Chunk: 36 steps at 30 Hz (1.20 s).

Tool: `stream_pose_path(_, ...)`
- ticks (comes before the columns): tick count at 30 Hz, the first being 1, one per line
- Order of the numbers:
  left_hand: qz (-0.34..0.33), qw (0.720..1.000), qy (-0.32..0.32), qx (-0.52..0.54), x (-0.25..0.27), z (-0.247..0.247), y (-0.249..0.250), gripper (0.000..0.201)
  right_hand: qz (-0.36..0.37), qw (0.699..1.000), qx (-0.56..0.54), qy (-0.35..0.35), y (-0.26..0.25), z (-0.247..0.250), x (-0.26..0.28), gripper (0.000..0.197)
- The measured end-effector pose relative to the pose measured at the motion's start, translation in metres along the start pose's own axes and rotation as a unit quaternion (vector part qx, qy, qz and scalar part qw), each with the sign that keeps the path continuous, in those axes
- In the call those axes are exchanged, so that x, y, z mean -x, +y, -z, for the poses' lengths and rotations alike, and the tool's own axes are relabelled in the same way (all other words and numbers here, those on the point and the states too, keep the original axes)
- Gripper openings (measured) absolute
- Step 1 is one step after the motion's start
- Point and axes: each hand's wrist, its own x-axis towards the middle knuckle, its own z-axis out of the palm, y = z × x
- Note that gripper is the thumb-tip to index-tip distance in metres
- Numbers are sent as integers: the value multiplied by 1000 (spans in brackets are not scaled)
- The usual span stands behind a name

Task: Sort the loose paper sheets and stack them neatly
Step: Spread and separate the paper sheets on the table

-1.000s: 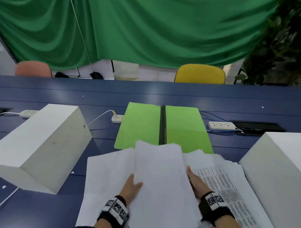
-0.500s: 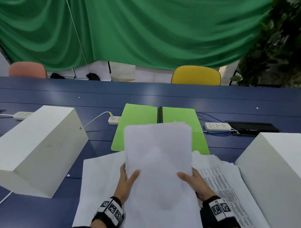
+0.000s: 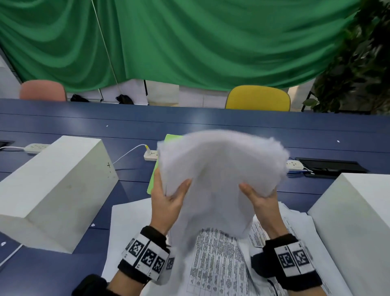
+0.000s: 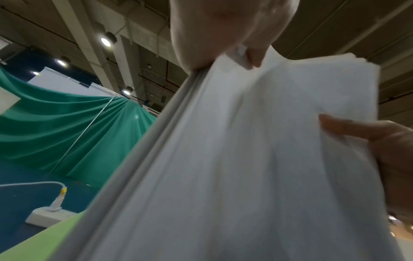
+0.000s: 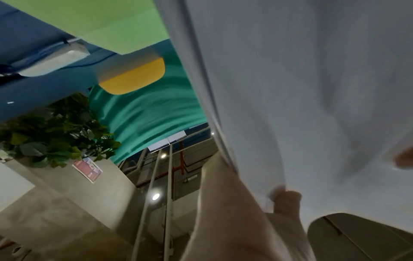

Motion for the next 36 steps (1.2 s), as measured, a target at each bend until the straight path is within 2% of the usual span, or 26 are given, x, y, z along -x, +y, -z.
stream_pose_path(3,-27,1000,15,-2,-2,14,5,61,31,998,3,-53,2,3,-2,29)
stream_pose_path(5,-30,999,6,31,-5,23,2,59,24,997,-16,-77,1,5,-4,26)
stream_pose_path(6,-26,999,-11,44,-5,24,2,55,23,996,-30,-84,3,5,-4,31)
stream_pose_path(8,3,998,-43,51,-4,23,0,41,27,995,-39,-87,6,3,-8,58)
stream_pose_path(10,33,997,-41,57,-7,23,-3,28,18,994,-48,-92,6,2,-12,74)
stream_pose_path(11,45,996,-29,67,-9,24,-8,26,6,994,-46,-94,7,2,-13,75)
stream_pose_path(13,72,995,-26,62,-11,22,-17,43,-25,995,-25,-90,14,5,-15,59)
stream_pose_path(16,119,992,-18,25,-3,9,-17,23,-80,995,-2,-55,30,2,-11,40)
stream_pose_path(17,114,993,-2,13,-2,4,-16,21,-80,996,9,-37,29,-1,-11,26)
stream_pose_path(19,88,996,28,3,-4,-1,-5,18,-60,997,38,-14,19,-8,-11,15)
stream_pose_path(21,62,997,44,0,-8,-2,2,28,-34,999,40,-4,9,-8,-14,18)
stream_pose_path(24,53,997,46,11,-3,3,4,29,-23,999,31,-17,10,-2,-12,26)
stream_pose_path(27,82,996,28,9,3,12,-11,33,-59,997,45,-26,27,5,-9,25)
stream_pose_path(30,135,989,-26,-48,14,19,-43,29,-97,992,83,-10,46,4,-5,19)
stream_pose_path(33,144,983,-50,-99,19,23,-55,19,-76,993,89,2,46,-1,-4,12)
stream_pose_path(36,118,980,-87,-138,12,29,-51,35,-56,994,95,-13,43,0,-11,34)
